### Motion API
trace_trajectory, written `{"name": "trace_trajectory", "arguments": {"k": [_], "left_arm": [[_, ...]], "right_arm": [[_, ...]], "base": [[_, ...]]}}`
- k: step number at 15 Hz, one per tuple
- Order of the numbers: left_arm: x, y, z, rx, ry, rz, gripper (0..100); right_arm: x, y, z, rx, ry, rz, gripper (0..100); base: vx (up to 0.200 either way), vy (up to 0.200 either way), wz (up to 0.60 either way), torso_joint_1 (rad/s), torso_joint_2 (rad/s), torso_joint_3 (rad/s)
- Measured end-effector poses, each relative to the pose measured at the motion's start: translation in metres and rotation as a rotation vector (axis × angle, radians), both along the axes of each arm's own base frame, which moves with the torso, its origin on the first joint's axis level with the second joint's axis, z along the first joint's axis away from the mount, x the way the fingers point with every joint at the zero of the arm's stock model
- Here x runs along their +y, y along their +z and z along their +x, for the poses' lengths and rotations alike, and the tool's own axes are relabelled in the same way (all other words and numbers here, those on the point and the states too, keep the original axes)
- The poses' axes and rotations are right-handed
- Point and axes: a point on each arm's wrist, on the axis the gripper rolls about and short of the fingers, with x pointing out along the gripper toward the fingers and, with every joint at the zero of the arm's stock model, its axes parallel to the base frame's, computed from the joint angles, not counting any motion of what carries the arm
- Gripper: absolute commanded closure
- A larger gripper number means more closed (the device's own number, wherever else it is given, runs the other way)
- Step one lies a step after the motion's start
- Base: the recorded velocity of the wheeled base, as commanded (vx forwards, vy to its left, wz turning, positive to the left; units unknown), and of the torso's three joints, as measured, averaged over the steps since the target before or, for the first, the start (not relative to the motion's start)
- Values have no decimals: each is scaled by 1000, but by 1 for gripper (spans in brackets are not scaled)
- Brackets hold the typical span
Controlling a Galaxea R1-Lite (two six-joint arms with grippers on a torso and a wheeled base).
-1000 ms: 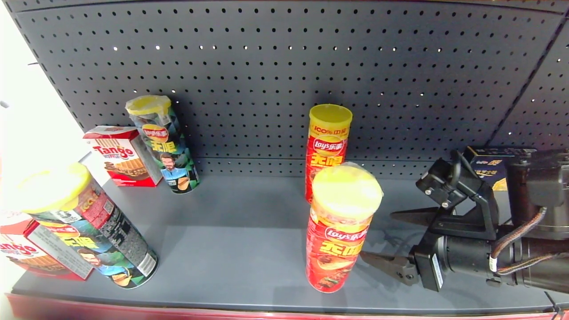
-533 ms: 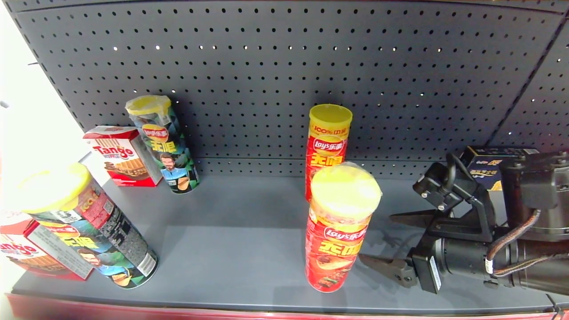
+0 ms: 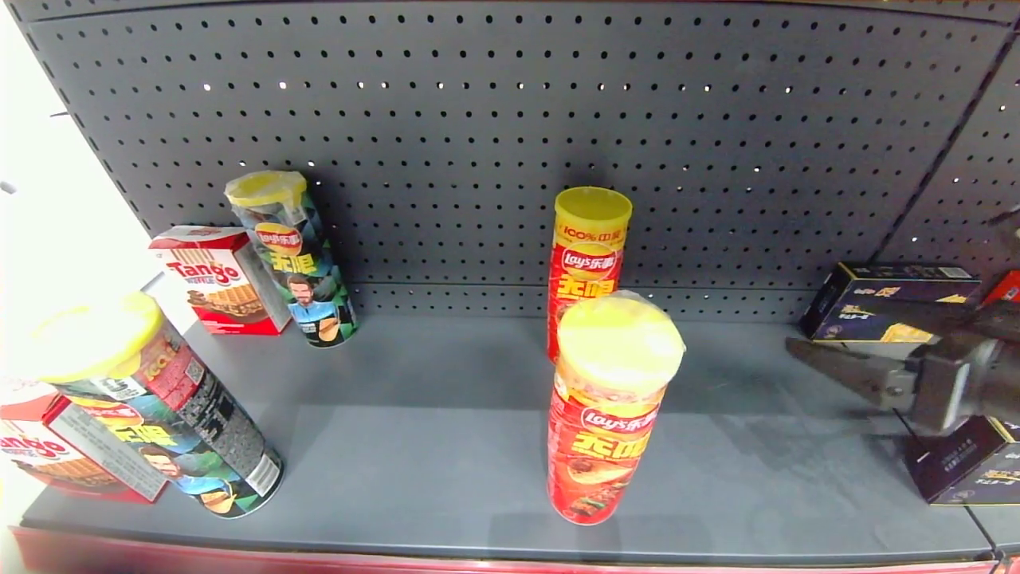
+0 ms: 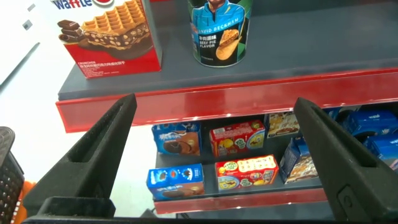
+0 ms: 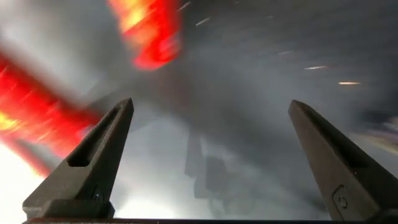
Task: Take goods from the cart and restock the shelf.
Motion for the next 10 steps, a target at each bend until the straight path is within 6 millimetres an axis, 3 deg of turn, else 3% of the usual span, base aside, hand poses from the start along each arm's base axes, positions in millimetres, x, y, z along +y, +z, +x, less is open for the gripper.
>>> {"name": "trace_trajectory", "arguments": {"k": [2,4,10], "left_arm": [[0,0,0,0,-2,0,0],[0,0,0,0,-2,0,0],[0,0,0,0,-4,0,0]], "right_arm": [[-28,8,-27,-88,-124,28,0],[-43,0,-59,-147,-201,40,0],[-59,-77,-145,-195,-316,39,0]], "base": [[0,0,0,0,0,0],[0,0,0,0,0,0],[0,0,0,0,0,0]]}}
